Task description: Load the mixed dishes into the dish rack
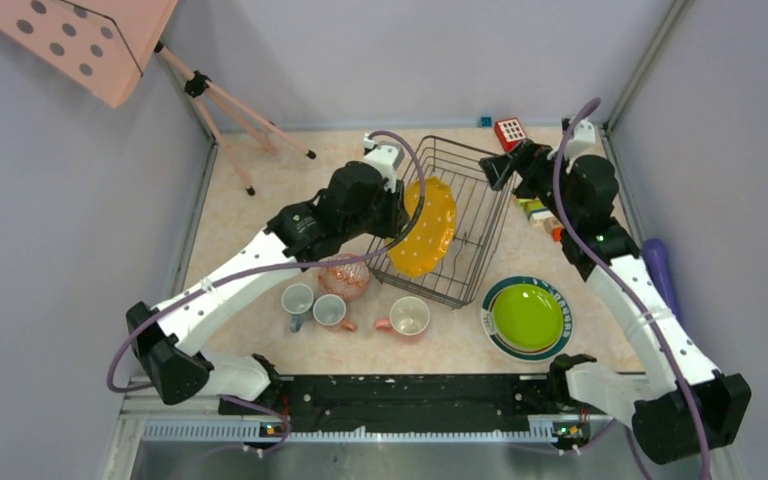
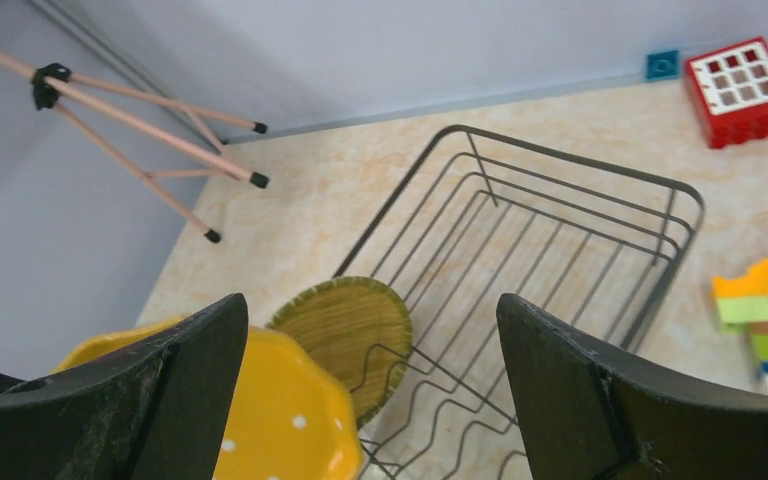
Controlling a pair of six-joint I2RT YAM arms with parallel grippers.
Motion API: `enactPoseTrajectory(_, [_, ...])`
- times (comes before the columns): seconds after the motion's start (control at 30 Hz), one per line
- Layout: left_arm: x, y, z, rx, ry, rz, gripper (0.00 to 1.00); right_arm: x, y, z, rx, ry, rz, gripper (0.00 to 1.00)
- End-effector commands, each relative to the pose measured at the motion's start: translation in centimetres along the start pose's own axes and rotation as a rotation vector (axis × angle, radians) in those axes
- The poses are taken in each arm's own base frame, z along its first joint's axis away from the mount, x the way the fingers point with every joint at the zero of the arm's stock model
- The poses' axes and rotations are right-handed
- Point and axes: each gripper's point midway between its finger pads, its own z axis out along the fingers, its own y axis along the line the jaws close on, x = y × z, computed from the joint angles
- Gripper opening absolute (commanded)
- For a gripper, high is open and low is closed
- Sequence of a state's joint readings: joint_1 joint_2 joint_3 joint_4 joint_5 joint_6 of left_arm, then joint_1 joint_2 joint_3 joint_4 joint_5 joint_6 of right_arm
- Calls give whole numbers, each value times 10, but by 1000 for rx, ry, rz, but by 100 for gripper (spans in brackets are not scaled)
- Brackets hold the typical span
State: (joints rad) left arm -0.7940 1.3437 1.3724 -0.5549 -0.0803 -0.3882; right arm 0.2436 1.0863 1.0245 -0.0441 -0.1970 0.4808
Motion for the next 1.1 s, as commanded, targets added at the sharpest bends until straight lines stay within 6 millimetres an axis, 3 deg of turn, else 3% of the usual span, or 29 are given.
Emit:
enactPoseTrajectory(0.0, [-78, 7, -15, -201, -290, 31, 0, -27, -19, -23, 110, -176, -34, 92])
enactPoseTrajectory(0.2, [-93, 4, -12, -344, -328, 152, 0, -33, -29, -41, 168, -236, -62, 91])
enactPoseTrajectory(0.33, [-91, 3, 3, -387, -287, 199, 0, -35, -33, -48, 191, -253, -79, 90])
enactPoseTrajectory(0.87, [-54, 8, 54, -430, -168, 238, 0, -22, -41, -47, 207, -228, -106, 91])
enactPoseTrajectory(1.07, [-34, 12, 69, -447, -103, 222, 0, 1, -54, -44, 236, -179, -62, 91])
